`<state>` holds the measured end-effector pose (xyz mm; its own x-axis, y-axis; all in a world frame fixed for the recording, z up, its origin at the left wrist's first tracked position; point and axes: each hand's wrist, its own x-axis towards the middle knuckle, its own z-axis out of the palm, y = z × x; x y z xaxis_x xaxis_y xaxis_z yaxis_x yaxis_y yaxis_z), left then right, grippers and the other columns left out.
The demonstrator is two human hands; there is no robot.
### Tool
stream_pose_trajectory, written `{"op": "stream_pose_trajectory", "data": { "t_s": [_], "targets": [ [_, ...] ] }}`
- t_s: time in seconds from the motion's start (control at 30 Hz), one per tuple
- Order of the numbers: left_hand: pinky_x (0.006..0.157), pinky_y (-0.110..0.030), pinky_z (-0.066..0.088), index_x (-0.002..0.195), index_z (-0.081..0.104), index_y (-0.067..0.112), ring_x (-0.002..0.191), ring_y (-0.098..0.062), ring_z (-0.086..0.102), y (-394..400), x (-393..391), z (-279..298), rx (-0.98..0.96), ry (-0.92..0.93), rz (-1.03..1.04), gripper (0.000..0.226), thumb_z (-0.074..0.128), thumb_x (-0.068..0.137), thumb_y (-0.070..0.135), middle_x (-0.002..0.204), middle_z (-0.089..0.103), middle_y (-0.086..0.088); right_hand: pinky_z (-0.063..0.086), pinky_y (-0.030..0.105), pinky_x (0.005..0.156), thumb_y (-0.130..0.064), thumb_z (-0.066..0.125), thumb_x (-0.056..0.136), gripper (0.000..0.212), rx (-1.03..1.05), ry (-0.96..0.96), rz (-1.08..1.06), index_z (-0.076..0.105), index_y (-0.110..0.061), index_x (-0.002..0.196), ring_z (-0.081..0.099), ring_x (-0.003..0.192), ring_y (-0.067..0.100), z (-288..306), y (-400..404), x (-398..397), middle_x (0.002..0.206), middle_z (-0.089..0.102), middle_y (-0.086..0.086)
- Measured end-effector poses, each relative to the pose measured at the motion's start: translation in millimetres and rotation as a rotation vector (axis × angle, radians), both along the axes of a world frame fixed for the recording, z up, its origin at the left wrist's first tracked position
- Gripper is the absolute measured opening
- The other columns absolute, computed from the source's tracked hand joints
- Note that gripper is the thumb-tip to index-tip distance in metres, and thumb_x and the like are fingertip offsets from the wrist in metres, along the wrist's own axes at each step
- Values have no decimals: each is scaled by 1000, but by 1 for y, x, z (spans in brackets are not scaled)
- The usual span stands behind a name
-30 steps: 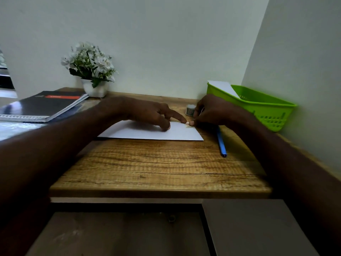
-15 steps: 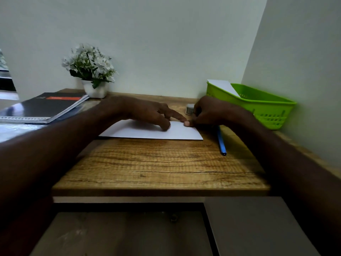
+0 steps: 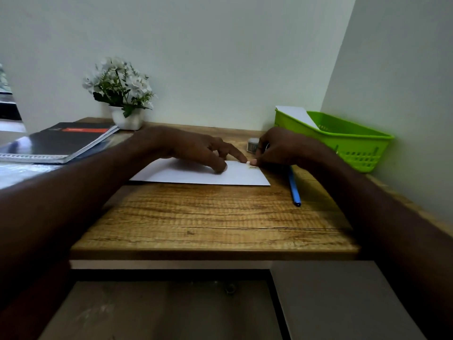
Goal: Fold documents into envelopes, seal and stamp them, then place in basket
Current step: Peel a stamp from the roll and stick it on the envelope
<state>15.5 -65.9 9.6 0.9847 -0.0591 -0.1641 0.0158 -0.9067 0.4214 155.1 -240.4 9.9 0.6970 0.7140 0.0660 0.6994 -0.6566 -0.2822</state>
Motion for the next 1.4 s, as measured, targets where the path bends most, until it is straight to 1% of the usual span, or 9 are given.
{"op": "stream_pose_trajectory", "data": {
  "t_s": [0.1,0.27,0.4,0.53,0.7,0.9,1.07,1.27,1.4],
  "targets": [
    [80,-26,38,140,53,47,96,-11,49,2,-1,-1,-39,-20,7,45,60,102,24,120,52,-3,56,31,75,-26,78,88,18,15,-12,-29,75,-10,97,68,93,23,-2,1,4,98,72,9],
    [82,-24,35,141,46,61,98,-3,47,-1,1,-3,5,-10,31,53,59,102,28,119,49,8,45,26,63,-34,78,88,26,52,-53,-22,74,-8,91,67,88,25,-4,0,2,87,69,9],
    [87,-26,36,140,53,54,105,-3,48,0,0,-4,-7,-23,20,50,64,94,37,125,52,4,47,25,61,-25,74,89,21,53,-71,-54,74,-6,99,68,91,25,-6,3,3,98,72,13],
    [79,-25,37,139,55,42,92,-9,49,-1,1,-5,-40,-63,22,44,62,100,22,123,52,-10,50,27,61,-24,70,89,22,74,-73,-70,74,-6,101,69,91,26,-7,3,4,99,73,15],
    [81,-26,38,144,47,51,92,-8,49,1,0,-4,-41,-63,22,53,63,100,24,117,52,2,44,23,55,-44,81,84,34,66,-13,-43,76,-11,91,64,79,18,-4,1,-1,84,69,5],
    [83,-20,36,138,58,49,98,0,48,2,-1,-4,-21,-73,8,45,62,101,24,121,52,6,50,25,58,-32,76,78,25,103,-62,-110,76,-11,92,68,81,21,-9,6,-2,86,71,8],
    [83,-23,38,142,52,49,102,-8,49,1,0,-4,-8,-66,-4,48,61,102,26,122,51,3,46,25,61,-29,70,85,26,98,-106,-112,73,-7,98,68,87,28,-11,7,-3,94,71,15],
    [83,-22,36,144,50,51,98,-2,47,2,3,-3,47,-50,-20,50,62,100,31,118,49,13,43,24,54,-30,78,87,23,6,-64,-50,68,-14,73,64,82,23,-1,-1,-6,81,67,8],
    [91,-25,37,142,54,45,103,-3,48,3,1,-3,49,-69,-20,46,64,100,30,125,50,9,60,38,84,-18,77,88,17,-75,-13,-17,77,-9,103,70,99,26,8,-3,-12,106,74,11]
  ]
}}
